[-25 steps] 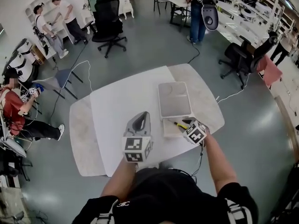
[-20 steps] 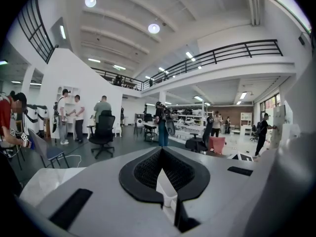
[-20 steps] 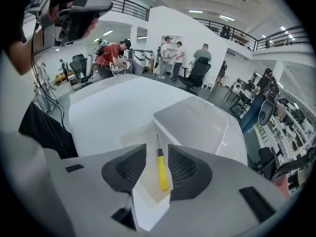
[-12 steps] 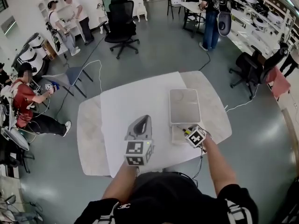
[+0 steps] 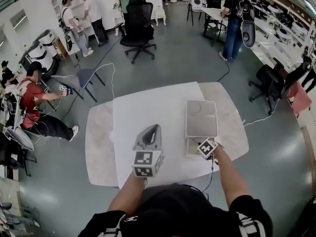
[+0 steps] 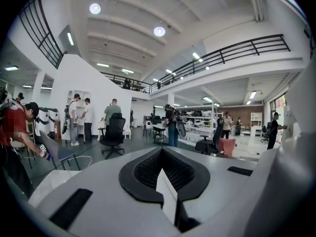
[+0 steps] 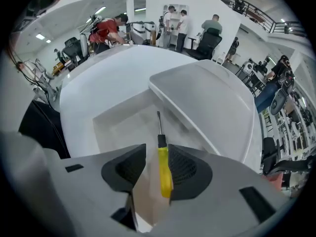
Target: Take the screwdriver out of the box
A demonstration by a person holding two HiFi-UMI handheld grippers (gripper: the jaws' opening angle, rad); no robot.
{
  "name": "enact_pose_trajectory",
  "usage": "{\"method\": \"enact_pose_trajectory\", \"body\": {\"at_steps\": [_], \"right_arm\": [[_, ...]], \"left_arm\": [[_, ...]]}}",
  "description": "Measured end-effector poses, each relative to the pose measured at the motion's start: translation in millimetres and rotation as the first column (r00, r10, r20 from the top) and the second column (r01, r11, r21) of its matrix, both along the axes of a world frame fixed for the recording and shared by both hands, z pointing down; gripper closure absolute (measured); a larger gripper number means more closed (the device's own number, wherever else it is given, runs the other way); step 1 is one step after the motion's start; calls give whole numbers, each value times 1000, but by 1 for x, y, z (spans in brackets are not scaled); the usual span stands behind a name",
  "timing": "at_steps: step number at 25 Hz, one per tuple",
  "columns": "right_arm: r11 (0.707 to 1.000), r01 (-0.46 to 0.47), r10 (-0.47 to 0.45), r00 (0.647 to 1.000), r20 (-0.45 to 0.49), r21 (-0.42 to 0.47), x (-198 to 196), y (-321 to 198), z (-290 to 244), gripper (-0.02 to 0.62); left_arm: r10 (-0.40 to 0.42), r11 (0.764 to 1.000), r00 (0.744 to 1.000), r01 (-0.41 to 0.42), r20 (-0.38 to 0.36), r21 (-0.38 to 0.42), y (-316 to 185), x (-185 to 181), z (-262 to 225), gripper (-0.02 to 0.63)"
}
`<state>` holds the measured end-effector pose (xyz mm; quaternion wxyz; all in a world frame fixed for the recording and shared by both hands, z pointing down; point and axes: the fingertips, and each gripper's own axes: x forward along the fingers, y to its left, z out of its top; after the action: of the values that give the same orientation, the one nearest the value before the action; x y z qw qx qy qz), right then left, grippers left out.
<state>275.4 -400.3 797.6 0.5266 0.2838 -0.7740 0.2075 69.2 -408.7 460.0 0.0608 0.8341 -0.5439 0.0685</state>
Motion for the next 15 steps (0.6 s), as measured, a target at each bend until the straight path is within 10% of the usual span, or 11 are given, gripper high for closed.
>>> {"method": "enact_pose_trajectory", "body": {"at_steps": [6,15], "right_arm": [[1000,-18,15,979,-206,-10,22,-14,5,472],[998,-5,-11,966,-257,-62,26,-13,9,474]], "left_arm": [[-25,1000,1000,25,4,1,-4,-19,-3,593],[-55,998,998,55,-2,-8,-2,-32,-2,592]]}}
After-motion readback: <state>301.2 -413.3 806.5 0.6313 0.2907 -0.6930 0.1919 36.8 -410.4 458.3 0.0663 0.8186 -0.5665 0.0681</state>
